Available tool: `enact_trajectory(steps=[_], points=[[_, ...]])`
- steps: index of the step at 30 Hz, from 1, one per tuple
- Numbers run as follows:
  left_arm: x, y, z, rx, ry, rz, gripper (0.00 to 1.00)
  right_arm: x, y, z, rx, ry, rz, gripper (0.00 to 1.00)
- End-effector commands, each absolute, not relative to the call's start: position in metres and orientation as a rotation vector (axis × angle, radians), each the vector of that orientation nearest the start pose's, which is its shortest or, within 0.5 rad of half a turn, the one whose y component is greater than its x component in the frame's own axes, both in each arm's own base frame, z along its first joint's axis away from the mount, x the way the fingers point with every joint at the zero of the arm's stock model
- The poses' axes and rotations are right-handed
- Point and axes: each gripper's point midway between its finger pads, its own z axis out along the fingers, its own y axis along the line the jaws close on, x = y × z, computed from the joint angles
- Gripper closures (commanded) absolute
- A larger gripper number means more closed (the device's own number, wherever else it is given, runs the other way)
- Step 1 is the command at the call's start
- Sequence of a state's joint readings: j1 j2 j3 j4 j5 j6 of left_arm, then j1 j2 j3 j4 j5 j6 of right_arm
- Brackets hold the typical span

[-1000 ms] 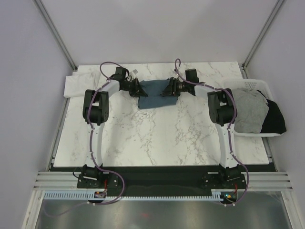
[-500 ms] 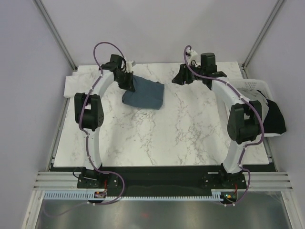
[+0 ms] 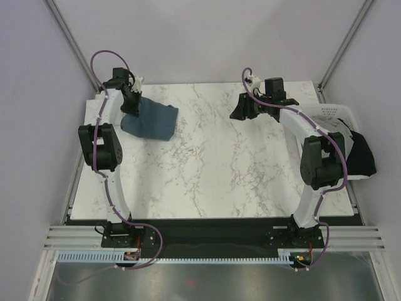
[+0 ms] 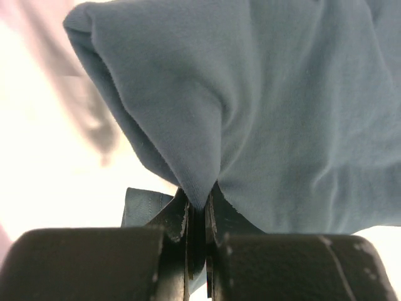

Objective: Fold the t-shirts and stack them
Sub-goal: Neatly place the folded tshirt to the corner

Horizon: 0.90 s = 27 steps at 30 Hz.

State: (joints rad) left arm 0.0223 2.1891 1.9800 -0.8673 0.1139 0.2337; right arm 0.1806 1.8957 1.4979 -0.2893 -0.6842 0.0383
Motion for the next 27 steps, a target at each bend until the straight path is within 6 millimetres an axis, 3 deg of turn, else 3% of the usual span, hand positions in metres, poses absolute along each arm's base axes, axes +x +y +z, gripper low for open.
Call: enact_trajectory(steps=[1,6,10,17,21,27], points=[[0.538,0.034,0.139,0.346,2.481,0.133,0.98,0.459,0.201,0.161,-0.528,2.141,0.923,0.44],[0.56,0.063,0.143,0.294,2.448,0.234,0.98,0.457,0.196,0.162,-0.519,2.137,0.919,0.44],[0.574,0.079,0.16,0.235,2.392,0.265,0.98,0.457,0.19,0.158,-0.498,2.139,0.926,0.44],[0.575,0.1,0.175,0.184,2.358,0.359,0.98,0.458,0.186,0.154,-0.474,2.144,0.951,0.44],[0.577,0.13,0.191,0.211,2.289,0.587,0.98,0.457,0.185,0.151,-0.47,2.149,0.962,0.44],[0.574,0.153,0.196,0.205,2.26,0.67,0.98,0.457,0.18,0.145,-0.451,2.161,0.972,0.45]])
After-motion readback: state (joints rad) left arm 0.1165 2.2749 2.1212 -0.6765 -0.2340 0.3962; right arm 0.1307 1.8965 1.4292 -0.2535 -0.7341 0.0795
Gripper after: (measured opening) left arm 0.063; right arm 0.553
